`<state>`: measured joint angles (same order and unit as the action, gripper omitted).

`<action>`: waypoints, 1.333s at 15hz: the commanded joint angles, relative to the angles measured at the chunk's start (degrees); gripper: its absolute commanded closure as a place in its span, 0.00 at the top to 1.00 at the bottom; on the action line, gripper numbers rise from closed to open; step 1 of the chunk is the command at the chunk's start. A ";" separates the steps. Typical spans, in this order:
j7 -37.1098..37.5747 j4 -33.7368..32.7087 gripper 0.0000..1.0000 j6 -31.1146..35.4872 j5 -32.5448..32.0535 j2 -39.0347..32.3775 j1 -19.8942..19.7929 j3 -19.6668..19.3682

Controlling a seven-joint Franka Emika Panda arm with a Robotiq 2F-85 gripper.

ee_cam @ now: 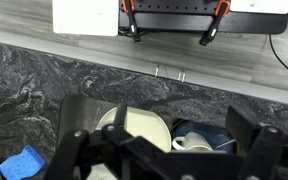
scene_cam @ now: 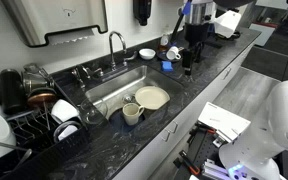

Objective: Move the white plate to the right

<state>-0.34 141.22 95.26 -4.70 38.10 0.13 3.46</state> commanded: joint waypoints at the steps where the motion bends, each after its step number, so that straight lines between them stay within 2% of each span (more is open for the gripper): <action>1: 0.34 -0.11 1.00 -0.14 -0.28 -0.07 0.68 -0.52; 9: 0.34 -0.12 1.00 -0.14 -0.28 -0.06 0.68 -0.52; 15: 4.74 5.11 1.00 19.00 1.99 -7.38 0.86 0.06; 20: 14.67 4.78 1.00 28.78 5.44 -18.26 0.51 1.03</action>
<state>9.47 147.15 119.64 -2.25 26.69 0.85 3.67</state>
